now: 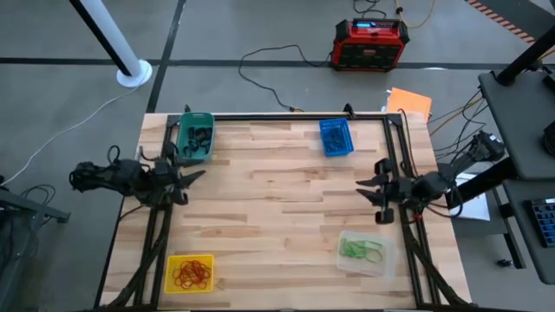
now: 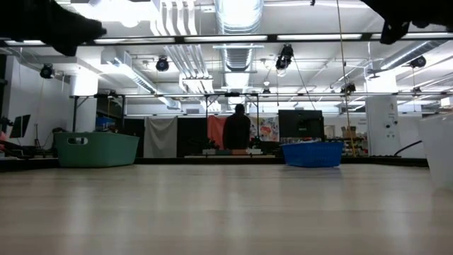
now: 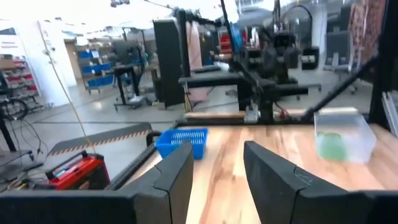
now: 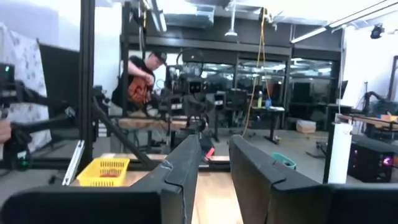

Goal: Sort rubber bands into baskets
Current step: Return to Home Position

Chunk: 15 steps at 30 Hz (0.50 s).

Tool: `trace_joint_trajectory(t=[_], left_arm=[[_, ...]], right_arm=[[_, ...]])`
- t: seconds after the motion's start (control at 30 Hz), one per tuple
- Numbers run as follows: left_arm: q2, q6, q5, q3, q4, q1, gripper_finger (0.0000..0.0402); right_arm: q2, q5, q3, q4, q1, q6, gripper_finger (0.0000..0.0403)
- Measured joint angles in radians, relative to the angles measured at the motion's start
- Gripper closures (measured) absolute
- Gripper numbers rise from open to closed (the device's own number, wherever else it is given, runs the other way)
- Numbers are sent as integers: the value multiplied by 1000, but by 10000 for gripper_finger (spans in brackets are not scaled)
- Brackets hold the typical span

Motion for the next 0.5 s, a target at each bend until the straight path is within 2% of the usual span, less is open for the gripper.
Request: trace_joint_trajectory(t=[0.13,0.3,0.4,0.5], left_arm=[[16,-1,6,-23,16,2,274],[-2,-8,-4,-108,9,2,274],[8,-19,-5,-174,13,2,274],[12,-53,-11,-220,89,3,274]], right_arm=[[-76,3,-56,4,0,-10,316],[-156,8,-95,3,0,-76,323],[-205,8,-95,5,0,-170,326],[-274,15,-92,101,0,-346,324]])
